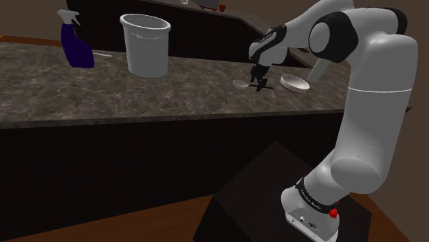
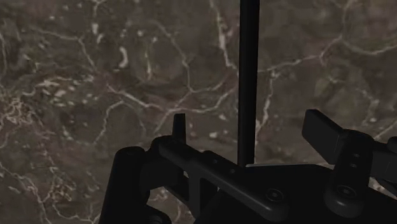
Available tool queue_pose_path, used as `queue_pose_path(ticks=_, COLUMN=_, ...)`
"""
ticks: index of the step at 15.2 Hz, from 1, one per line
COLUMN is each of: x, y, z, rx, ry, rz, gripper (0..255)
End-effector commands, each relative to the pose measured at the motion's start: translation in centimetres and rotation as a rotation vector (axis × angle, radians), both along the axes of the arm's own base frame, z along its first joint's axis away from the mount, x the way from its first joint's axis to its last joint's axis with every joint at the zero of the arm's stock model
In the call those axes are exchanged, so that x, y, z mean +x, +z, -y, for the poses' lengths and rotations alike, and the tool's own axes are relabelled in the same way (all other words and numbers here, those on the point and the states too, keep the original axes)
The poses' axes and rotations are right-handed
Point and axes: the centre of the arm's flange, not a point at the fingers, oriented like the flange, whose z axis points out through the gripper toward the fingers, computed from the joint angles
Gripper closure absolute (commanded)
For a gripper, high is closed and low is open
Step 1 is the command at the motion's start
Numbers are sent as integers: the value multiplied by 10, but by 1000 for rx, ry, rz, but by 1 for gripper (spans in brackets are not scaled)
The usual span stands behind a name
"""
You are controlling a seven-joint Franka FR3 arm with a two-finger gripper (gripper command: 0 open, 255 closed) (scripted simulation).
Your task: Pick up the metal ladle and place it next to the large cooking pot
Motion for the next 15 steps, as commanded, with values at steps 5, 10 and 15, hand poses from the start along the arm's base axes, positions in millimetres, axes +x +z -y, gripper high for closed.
queue_pose_path(ticks=5, x=0, y=0, z=0, rx=0, ry=0, rz=0, gripper=255)
queue_pose_path(ticks=10, x=0, y=0, z=0, rx=0, ry=0, rz=0, gripper=255)
queue_pose_path(ticks=15, x=0, y=16, z=0, rx=0, ry=0, rz=0, gripper=255)
